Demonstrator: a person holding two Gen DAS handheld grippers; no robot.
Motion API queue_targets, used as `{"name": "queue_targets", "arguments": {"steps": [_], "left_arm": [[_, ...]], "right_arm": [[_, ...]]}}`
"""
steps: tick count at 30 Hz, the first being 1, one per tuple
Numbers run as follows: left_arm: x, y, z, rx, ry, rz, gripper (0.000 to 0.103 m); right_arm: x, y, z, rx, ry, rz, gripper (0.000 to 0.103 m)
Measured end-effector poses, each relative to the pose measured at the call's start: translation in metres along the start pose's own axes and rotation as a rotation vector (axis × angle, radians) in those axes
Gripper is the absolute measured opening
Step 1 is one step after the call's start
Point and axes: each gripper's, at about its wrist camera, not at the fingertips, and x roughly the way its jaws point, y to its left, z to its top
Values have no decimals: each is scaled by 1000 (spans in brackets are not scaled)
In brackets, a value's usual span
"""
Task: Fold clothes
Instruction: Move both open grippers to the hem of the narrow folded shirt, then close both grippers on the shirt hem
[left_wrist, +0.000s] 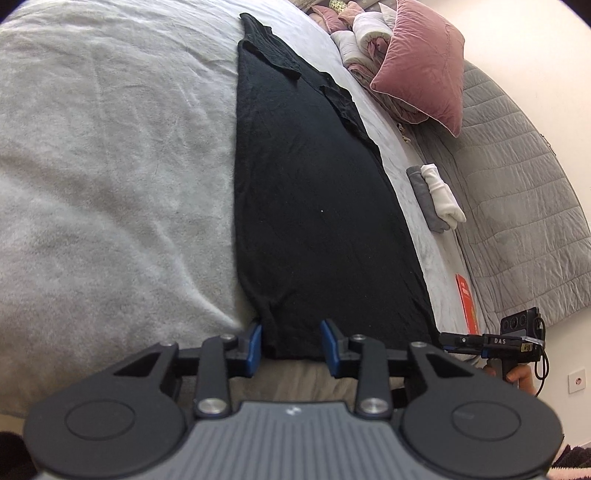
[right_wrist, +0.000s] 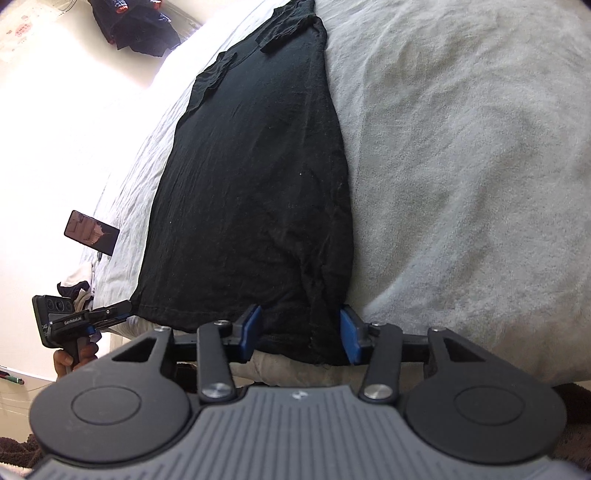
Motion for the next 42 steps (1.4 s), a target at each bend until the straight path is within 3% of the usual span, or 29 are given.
{"name": "queue_targets", "arguments": {"steps": [5, 8, 10, 12, 18, 23, 31, 42], "left_arm": [[12, -3, 4, -6, 42, 6, 18], [17, -3, 6, -18, 58, 13, 8], [19, -4, 6, -26, 54, 16, 7], [19, -5, 6, -34, 43, 15, 6], [10, -4, 12, -76, -26, -14, 6], [5, 1, 27, -124, -95, -52, 6], [15, 7, 62, -154, -201, -47, 6], [39, 11, 123, -142, -255, -23, 6]], "right_arm": [[5, -1, 3, 14, 22, 21, 43], [7, -2, 6, 11, 37, 11, 32], [8, -5, 8, 29, 46, 0, 12], [7, -7, 9, 51, 46, 16, 9], [-3, -3, 16, 64, -25, 100, 9], [-3, 1, 31, 32, -64, 107, 9], [10, 4, 64, -1, -159, 66, 9], [28, -9, 122, 39, -264, 70, 9]]}}
